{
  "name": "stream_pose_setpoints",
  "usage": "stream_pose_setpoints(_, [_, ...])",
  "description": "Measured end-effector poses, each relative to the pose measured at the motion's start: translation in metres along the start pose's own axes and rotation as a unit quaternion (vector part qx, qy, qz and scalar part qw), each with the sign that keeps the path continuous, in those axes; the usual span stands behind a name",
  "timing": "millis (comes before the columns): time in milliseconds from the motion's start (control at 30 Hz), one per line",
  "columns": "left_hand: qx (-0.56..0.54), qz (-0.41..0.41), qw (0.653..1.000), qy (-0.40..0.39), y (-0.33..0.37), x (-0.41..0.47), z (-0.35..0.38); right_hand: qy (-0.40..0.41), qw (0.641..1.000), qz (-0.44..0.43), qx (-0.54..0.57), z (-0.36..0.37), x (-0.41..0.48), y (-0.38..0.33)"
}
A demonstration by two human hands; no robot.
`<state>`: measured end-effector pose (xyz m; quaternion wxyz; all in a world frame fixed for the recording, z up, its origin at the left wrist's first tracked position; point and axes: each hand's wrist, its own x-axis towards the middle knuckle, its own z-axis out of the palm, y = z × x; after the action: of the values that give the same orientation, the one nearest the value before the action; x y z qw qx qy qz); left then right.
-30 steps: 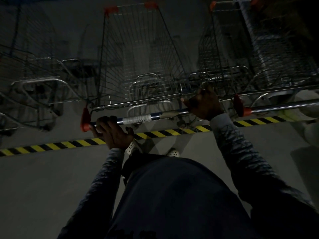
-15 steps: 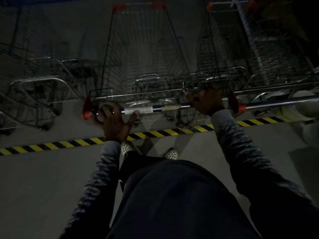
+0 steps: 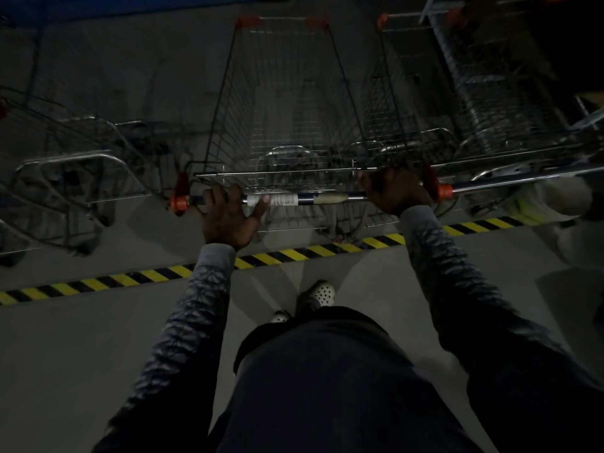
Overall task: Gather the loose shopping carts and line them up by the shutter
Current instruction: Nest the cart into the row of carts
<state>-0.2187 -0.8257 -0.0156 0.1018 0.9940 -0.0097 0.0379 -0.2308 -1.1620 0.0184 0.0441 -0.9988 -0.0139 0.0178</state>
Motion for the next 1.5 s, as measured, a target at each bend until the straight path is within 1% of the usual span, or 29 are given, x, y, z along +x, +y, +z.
stream_pose_setpoints(133, [0.001,-0.015,1.0,-0.023,0.005,-0.002,0.0,-0.004,0.999,0.003,-0.035,0.0,0.008,0.002])
stream_pose_setpoints(200, [-0.01,-0.03,0.997,-0.063,0.005,-0.004,0.0,-0.008,0.998,-0.008,-0.061,0.001,0.013,0.004])
stream_pose_setpoints(267, [-0.025,-0.046,0.995,-0.087,0.003,-0.003,0.006,-0.033,0.995,-0.02,-0.089,0.002,0.02,0.004])
stream_pose_setpoints(400, [-0.015,-0.043,0.997,-0.057,0.014,-0.001,0.015,-0.04,0.993,-0.023,-0.111,0.005,0.031,0.017])
stream_pose_setpoints(500, [-0.018,-0.05,0.998,-0.033,0.023,-0.005,0.02,-0.036,0.99,-0.058,-0.126,0.011,0.034,0.03])
stream_pose_setpoints(600, [0.011,-0.032,0.999,0.032,0.031,-0.009,0.026,-0.042,0.981,-0.085,-0.166,0.014,0.031,0.043])
stream_pose_setpoints(633, [0.015,-0.026,0.998,0.055,0.032,-0.01,0.029,-0.035,0.982,-0.083,-0.164,0.016,0.029,0.046])
stream_pose_setpoints(700, [0.01,-0.015,0.996,0.092,0.035,-0.011,0.032,-0.008,0.988,-0.059,-0.143,0.021,0.028,0.05])
stream_pose_setpoints(767, [-0.006,-0.015,0.995,0.101,0.035,-0.012,0.036,0.027,0.991,-0.041,-0.126,0.026,0.025,0.053])
stream_pose_setpoints(867, [-0.013,-0.035,0.998,0.057,0.034,-0.013,0.04,0.103,0.988,-0.042,-0.106,0.026,0.012,0.055])
stream_pose_setpoints(967, [-0.024,-0.035,0.998,0.05,0.031,-0.016,0.042,0.138,0.988,-0.047,-0.052,0.027,-0.002,0.054])
stream_pose_setpoints(1100, [-0.007,-0.031,0.997,0.067,0.031,-0.019,0.039,0.242,0.967,-0.076,0.011,0.043,-0.014,0.064])
stream_pose_setpoints(1200, [0.008,-0.029,0.999,0.045,0.034,-0.019,0.035,0.294,0.948,-0.102,0.062,0.048,-0.026,0.067])
stream_pose_setpoints(1267, [-0.011,-0.064,0.998,0.014,0.041,-0.015,0.029,0.276,0.957,-0.077,0.044,0.045,-0.032,0.067])
stream_pose_setpoints(1300, [-0.018,-0.079,0.997,0.013,0.048,-0.013,0.025,0.259,0.964,-0.048,0.028,0.043,-0.034,0.069])
stream_pose_setpoints(1333, [-0.013,-0.073,0.997,0.029,0.056,-0.01,0.023,0.248,0.968,-0.014,0.021,0.04,-0.035,0.074])
stream_pose_setpoints(1400, [0.014,-0.01,0.996,0.085,0.076,-0.008,0.021,0.237,0.969,0.05,0.043,0.036,-0.037,0.088])
stream_pose_setpoints(1433, [0.009,0.023,0.996,0.091,0.086,-0.006,0.022,0.229,0.969,0.072,0.062,0.034,-0.038,0.095])
stream_pose_setpoints(1500, [-0.033,0.068,0.995,0.058,0.108,0.001,0.021,0.213,0.97,0.082,0.083,0.035,-0.037,0.103])
